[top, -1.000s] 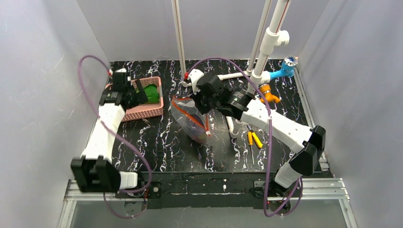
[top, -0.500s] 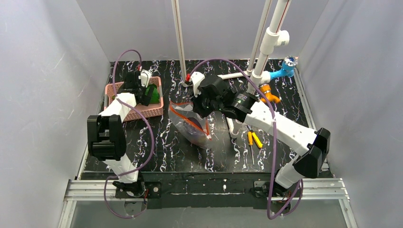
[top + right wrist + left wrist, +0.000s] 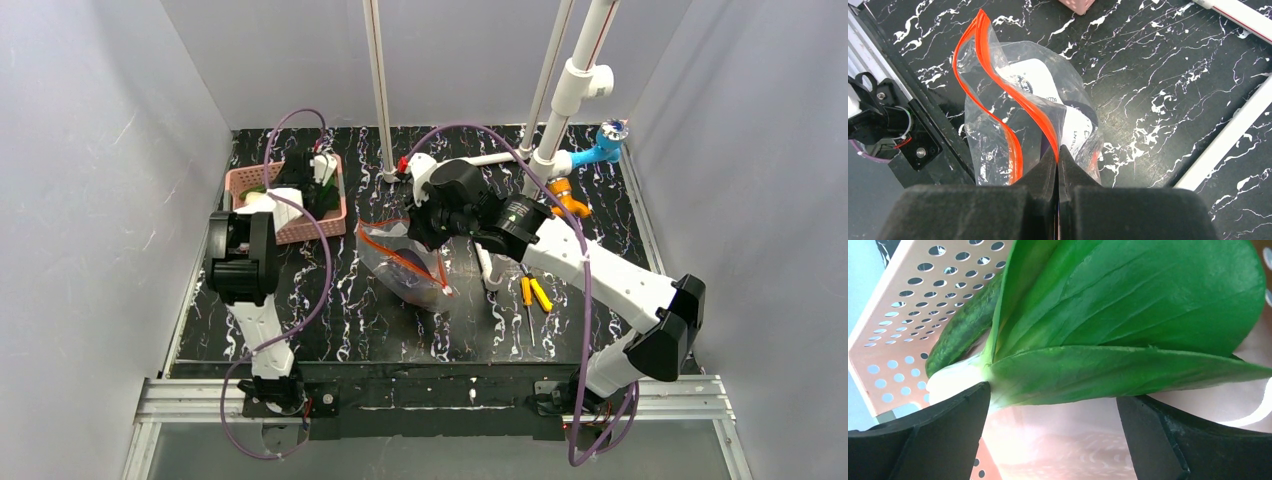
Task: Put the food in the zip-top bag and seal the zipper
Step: Pick up the fake vegetable from the bin.
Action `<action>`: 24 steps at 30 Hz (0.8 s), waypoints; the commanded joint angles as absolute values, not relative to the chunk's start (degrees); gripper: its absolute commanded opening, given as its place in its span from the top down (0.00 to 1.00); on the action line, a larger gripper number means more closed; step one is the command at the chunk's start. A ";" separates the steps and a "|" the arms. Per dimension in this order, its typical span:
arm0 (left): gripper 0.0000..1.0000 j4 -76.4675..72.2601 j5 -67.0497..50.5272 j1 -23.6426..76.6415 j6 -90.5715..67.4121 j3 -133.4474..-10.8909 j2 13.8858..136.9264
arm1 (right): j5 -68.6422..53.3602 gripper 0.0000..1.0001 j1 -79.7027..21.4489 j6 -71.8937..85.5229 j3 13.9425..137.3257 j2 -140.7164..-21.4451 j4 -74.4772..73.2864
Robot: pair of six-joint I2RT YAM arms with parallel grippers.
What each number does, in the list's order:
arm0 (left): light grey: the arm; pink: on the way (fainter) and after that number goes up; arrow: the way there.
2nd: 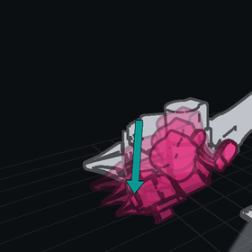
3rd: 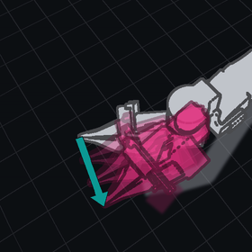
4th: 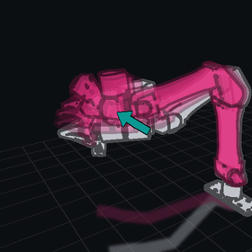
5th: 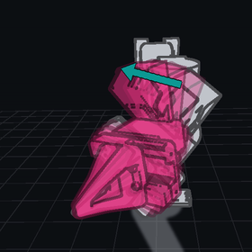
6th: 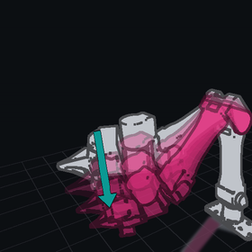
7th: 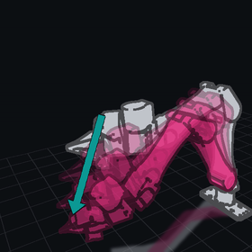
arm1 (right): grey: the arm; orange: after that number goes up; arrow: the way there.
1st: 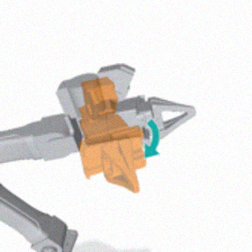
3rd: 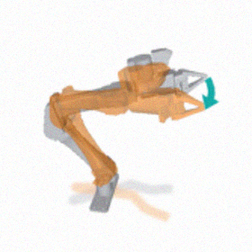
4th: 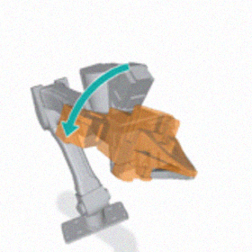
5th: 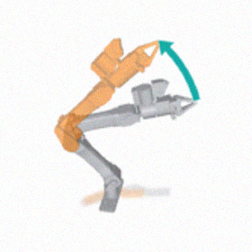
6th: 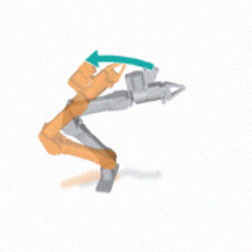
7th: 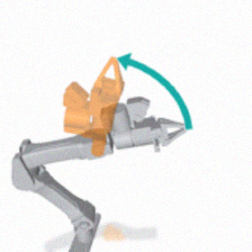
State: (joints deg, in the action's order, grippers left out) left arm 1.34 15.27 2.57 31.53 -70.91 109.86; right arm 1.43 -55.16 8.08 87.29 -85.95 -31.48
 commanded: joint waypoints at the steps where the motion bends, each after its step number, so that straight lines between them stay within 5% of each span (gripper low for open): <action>1: 0.05 1.59 19.47 2.89 30.56 -75.43 113.48 | 1.59 0.99 -54.23 9.46 87.41 -82.60 -28.26; 17: 0.02 -5.06 24.75 2.48 31.36 -76.51 114.44 | 0.41 0.99 -53.79 9.55 88.15 -83.87 -28.13; 24: 0.07 13.39 16.22 -0.88 24.75 -87.62 119.46 | 0.44 0.99 -53.79 9.61 88.73 -84.43 -28.23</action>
State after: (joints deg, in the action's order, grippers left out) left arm 2.42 21.76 1.85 29.82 -81.91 118.43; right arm 0.60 -54.72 8.43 87.29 -85.21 -31.14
